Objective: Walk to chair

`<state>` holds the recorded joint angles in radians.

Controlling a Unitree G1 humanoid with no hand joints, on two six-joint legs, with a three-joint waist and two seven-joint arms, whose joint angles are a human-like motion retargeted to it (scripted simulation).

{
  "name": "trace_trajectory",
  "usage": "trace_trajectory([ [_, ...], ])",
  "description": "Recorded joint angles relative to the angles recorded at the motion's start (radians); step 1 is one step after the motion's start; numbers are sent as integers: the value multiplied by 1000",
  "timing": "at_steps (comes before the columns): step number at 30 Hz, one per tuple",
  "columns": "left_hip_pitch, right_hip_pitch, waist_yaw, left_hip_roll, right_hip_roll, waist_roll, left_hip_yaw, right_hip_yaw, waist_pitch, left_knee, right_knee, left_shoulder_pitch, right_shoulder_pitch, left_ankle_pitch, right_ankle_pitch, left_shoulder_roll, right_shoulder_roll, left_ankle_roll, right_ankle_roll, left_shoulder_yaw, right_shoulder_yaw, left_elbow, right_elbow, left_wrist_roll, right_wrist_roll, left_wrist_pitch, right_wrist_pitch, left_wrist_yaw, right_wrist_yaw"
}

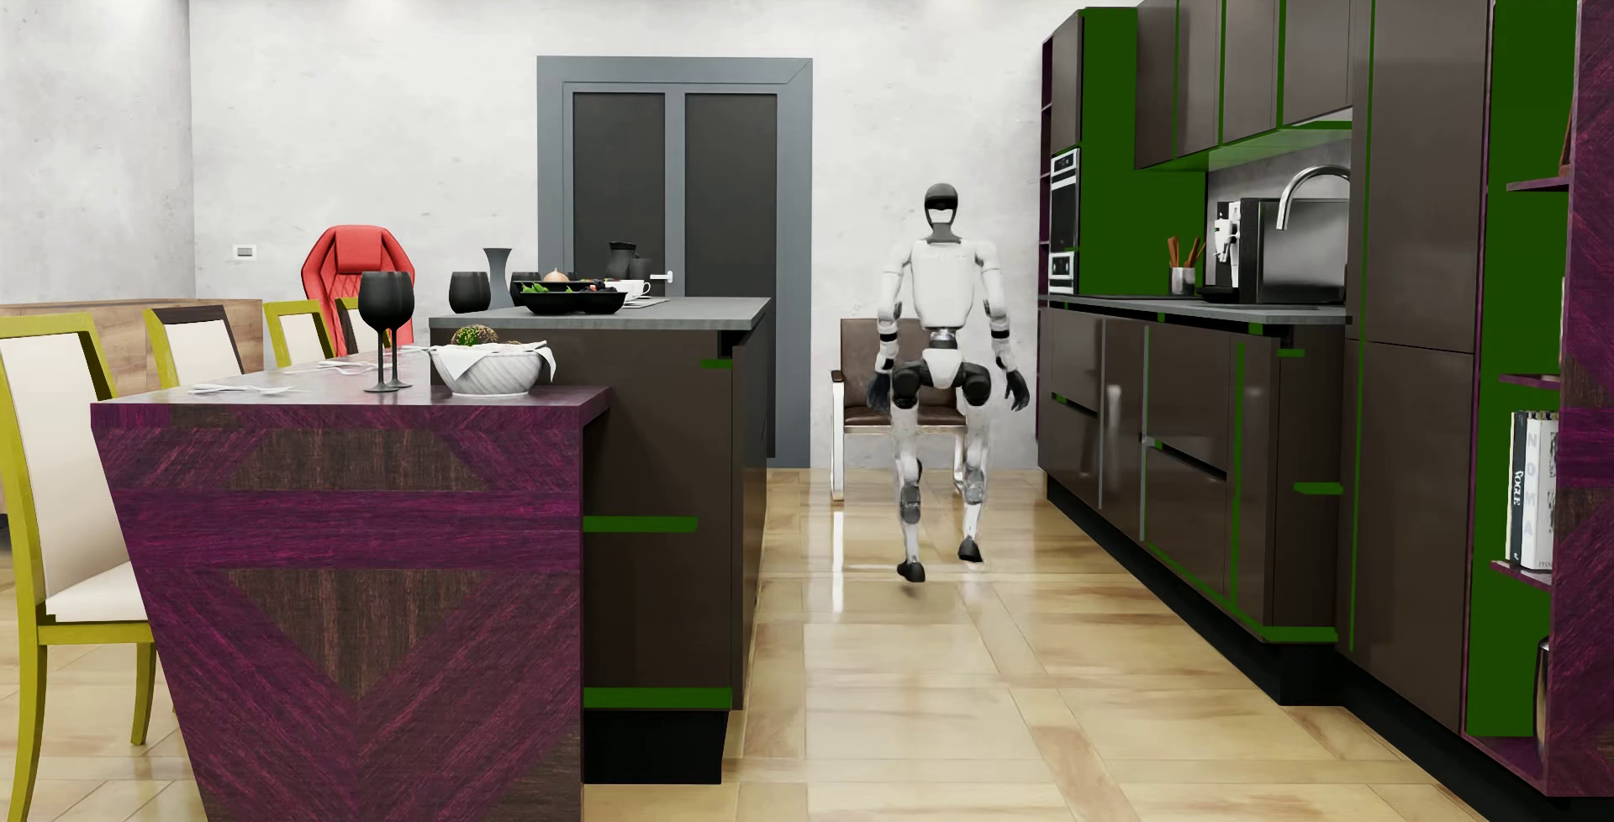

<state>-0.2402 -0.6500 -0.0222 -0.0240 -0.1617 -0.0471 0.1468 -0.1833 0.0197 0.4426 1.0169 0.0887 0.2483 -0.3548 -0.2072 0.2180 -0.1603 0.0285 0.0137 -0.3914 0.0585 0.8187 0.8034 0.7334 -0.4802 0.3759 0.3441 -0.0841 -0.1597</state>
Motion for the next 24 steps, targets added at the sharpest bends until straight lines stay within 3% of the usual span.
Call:
trace_trajectory([
  [1,78,-51,-20,-9,27,6,-13,11,-8,-4,-200,-64,48,-53,-1,21,-28,-9,36,-14,3,-49,45,4,-35,-29,7,19,95],
  [2,159,-78,-39,-3,63,11,-37,63,-12,-17,-447,-128,112,-94,46,41,-49,-24,61,-12,2,-112,57,-14,-66,-64,-18,41,180],
  [3,253,-66,-56,10,82,17,-72,134,-14,-36,-719,-177,187,-120,78,50,-53,-41,96,12,-30,-179,46,-56,-79,-96,-44,84,218],
  [4,346,-65,-68,19,62,17,-108,118,-14,-31,-847,-200,266,-116,29,45,-39,-56,121,56,-99,-241,33,-121,-70,-124,-49,153,207],
  [5,422,-41,-77,42,42,14,-135,24,-15,-9,-848,-198,328,-73,53,44,1,-73,100,103,-181,-297,28,-189,-50,-147,-40,227,169],
  [6,453,-52,-88,80,27,17,-150,-25,-12,93,-692,-178,368,65,243,54,49,-75,90,138,-257,-346,33,-237,-32,-158,-25,283,131],
  [7,421,-74,-98,128,59,29,-175,-10,-2,291,-487,-145,378,271,234,74,95,-136,-68,164,-305,-390,44,-255,-31,-152,-12,317,107],
  [8,318,-60,-100,181,75,42,-163,-28,11,560,-338,-99,362,458,100,73,118,-174,-75,190,-331,-418,49,-260,-47,-136,-5,344,101],
  [9,172,-12,-93,228,97,58,-164,-45,23,801,-269,-60,327,449,-3,56,129,-130,-82,200,-333,-414,39,-259,-78,-112,-8,362,112],
  [10,12,66,-77,239,121,71,-173,-58,32,949,-273,-40,286,360,-64,37,132,-40,-84,176,-315,-368,7,-249,-118,-83,-32,350,123],
  [11,-131,156,-58,232,143,78,-161,-62,33,988,-310,-33,247,297,-99,30,128,-11,-82,122,-285,-291,-44,-222,-164,-50,-76,292,117],
  [13,-327,321,-24,186,182,77,-83,-52,21,782,-363,19,167,181,-155,57,119,27,-77,6,-215,-153,-168,-141,-223,-13,-186,97,68],
  [14,-383,392,-10,155,191,73,-52,-45,12,584,-353,83,120,167,-210,79,113,43,-74,-26,-169,-141,-228,-97,-216,-14,-238,14,59],
  [15,-417,458,3,127,191,67,-39,-46,1,341,-325,155,84,181,-291,96,87,12,-71,-36,-121,-163,-291,-55,-185,-19,-305,-36,72],
  [16,-429,523,15,112,186,62,-45,-49,-10,76,-285,255,47,220,-382,107,51,-18,-63,0,-60,-223,-360,-29,-143,-35,-361,-52,95],
  [17,-429,578,23,131,182,63,-30,-33,-21,-118,-217,378,9,232,-456,93,4,-40,-50,83,11,-307,-438,-38,-98,-55,-402,-49,121],
  [18,-467,617,30,147,159,64,-10,-8,-24,-84,-116,480,-24,396,-507,40,-55,60,-37,172,62,-379,-534,-80,-57,-70,-431,-44,138],
  [19,-521,625,35,164,121,54,12,20,-17,106,41,509,-39,563,-469,-8,-95,77,-37,217,65,-390,-625,-112,-23,-61,-448,-32,120],
  [20,-569,607,37,154,90,35,13,34,-5,310,206,446,-21,471,-295,-14,-78,71,-35,198,14,-320,-673,-78,0,-18,-450,-17,39],
  [21,-575,574,36,132,46,14,0,4,7,434,350,318,5,374,-88,5,-5,52,31,126,-52,-197,-658,21,11,39,-429,-25,-99],
  [22,-550,518,28,106,-14,-4,-12,-28,14,472,460,186,10,313,36,6,67,41,37,74,-89,-96,-592,117,9,63,-386,-48,-230],
  [23,-507,441,18,84,-38,-19,-21,-40,17,448,526,65,-24,287,-1,-24,87,26,25,95,-72,-66,-496,137,1,66,-342,-38,-263],
  [24,-455,350,11,66,-45,-30,-28,-37,18,394,541,-20,-61,282,-55,-72,58,10,-1,181,-13,-111,-394,69,-37,38,-321,35,-181],
])
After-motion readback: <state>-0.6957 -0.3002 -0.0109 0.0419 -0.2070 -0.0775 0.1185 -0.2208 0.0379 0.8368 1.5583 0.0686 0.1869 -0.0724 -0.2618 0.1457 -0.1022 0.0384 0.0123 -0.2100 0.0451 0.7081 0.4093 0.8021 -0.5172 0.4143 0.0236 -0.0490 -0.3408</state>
